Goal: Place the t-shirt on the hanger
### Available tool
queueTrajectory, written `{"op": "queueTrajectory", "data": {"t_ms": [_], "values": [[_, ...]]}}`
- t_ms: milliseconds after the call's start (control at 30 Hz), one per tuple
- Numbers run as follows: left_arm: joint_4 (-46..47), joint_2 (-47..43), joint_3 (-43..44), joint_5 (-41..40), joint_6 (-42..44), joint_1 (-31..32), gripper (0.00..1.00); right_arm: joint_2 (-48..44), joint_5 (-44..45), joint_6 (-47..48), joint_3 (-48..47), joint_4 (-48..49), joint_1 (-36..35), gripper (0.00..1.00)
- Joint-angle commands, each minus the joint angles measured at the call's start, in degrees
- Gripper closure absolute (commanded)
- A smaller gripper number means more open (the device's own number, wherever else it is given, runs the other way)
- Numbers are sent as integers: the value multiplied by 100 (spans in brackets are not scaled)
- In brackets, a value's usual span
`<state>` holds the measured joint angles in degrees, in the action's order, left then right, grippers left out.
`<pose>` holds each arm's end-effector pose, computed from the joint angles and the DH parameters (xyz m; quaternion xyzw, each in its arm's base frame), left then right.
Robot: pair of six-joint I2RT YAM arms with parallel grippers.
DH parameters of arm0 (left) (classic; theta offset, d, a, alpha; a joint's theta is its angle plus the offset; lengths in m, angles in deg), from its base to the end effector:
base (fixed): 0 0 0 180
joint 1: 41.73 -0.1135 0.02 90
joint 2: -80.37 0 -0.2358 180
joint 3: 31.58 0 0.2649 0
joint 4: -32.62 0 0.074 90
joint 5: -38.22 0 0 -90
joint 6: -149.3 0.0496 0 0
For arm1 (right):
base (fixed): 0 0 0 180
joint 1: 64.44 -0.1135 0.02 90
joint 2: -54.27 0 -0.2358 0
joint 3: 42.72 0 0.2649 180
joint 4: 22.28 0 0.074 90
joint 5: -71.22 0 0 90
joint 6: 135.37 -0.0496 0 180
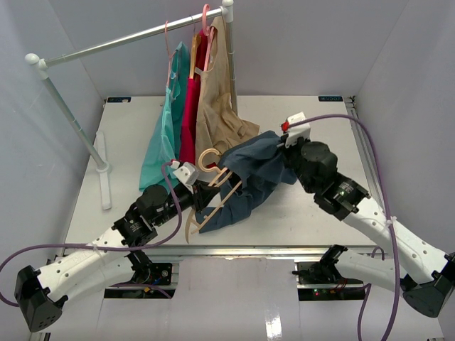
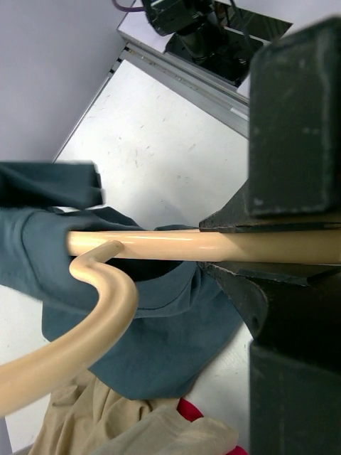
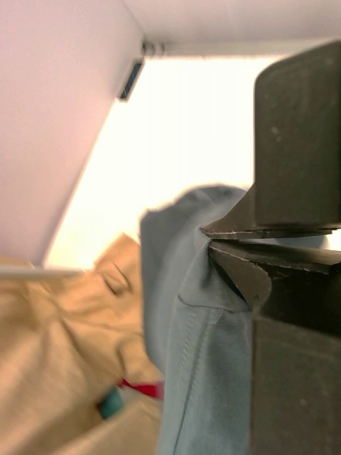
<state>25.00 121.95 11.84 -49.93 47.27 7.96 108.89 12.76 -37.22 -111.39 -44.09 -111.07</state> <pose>0.1484 -0.1774 0.2661 0.2497 0.6986 -0.3542 0.5694 0.1944 0.1680 0.3544 -0.1748 0.7259 0.0152 0.6650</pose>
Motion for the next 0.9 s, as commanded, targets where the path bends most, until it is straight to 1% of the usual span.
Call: {"op": "queueTrajectory", "data": {"t_ms": [0,167,200,300,367,433,533,600,667,733,800,833,867], "values": [[255,-267,-164,423,166,14,100,487,39,636,-946,-698,354,92],[212,-341,-224,570,201,14,100,927,-283,1137,-1655,-1123,665,92],[260,-337,-254,604,201,20,100,1015,-481,1262,-1841,-1248,697,92],[505,-252,-302,759,210,23,100,1138,-1430,1269,-2144,-1645,707,90],[686,-174,-360,856,216,23,100,1138,-1751,1108,-2236,-1776,707,82],[951,-105,-430,976,226,23,100,1212,-1971,1028,-2339,-1944,707,72],[1089,-52,-493,1015,235,15,100,1431,-2039,923,-2588,-2446,707,58],[1142,-45,-504,992,245,15,100,1487,-2165,805,-2768,-2738,707,51],[1153,-62,-523,984,249,19,100,1451,-2514,758,-2849,-2867,707,46],[1108,-91,-528,991,260,21,100,1293,-3237,859,-2847,-2931,707,41],[1069,-133,-554,1010,288,23,100,1157,-4067,1093,-2828,-2944,707,34],[1061,-187,-570,1002,289,23,100,1133,-4380,1248,-2828,-2982,715,23],[1060,-247,-602,994,273,23,100,1137,-4796,1483,-2835,-3079,708,19]]}}
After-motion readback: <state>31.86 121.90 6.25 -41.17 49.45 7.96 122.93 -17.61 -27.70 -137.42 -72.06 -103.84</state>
